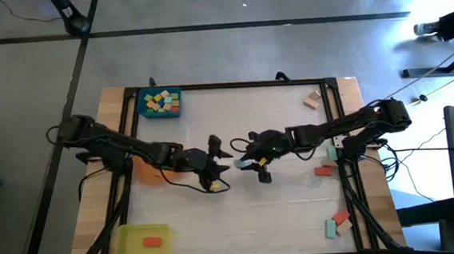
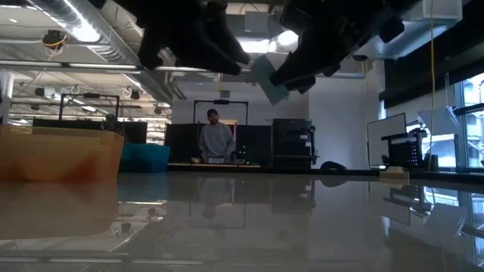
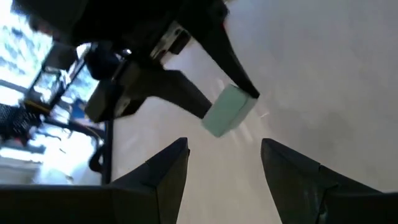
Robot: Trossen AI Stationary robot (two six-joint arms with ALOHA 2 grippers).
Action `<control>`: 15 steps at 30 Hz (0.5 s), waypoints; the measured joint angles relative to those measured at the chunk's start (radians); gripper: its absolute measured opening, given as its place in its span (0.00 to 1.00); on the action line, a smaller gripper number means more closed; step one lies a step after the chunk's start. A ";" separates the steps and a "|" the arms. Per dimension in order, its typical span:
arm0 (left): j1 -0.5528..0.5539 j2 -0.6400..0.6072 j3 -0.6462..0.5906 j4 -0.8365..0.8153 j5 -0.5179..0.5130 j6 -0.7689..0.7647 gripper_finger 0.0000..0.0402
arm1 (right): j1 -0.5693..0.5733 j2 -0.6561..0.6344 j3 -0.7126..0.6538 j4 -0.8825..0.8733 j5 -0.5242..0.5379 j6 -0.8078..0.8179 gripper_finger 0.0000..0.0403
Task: Sort blocks by size
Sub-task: Put the light blue rectangular block into the yellow bin
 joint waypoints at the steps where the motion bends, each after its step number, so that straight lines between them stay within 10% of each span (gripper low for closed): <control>1: 0.000 0.014 0.002 0.016 0.000 0.028 0.48 | -0.004 0.001 0.000 -0.001 -0.015 0.000 0.32; 15: 0.012 0.098 0.004 0.118 0.012 0.185 0.48 | -0.004 0.064 0.000 0.067 -0.020 -0.043 0.32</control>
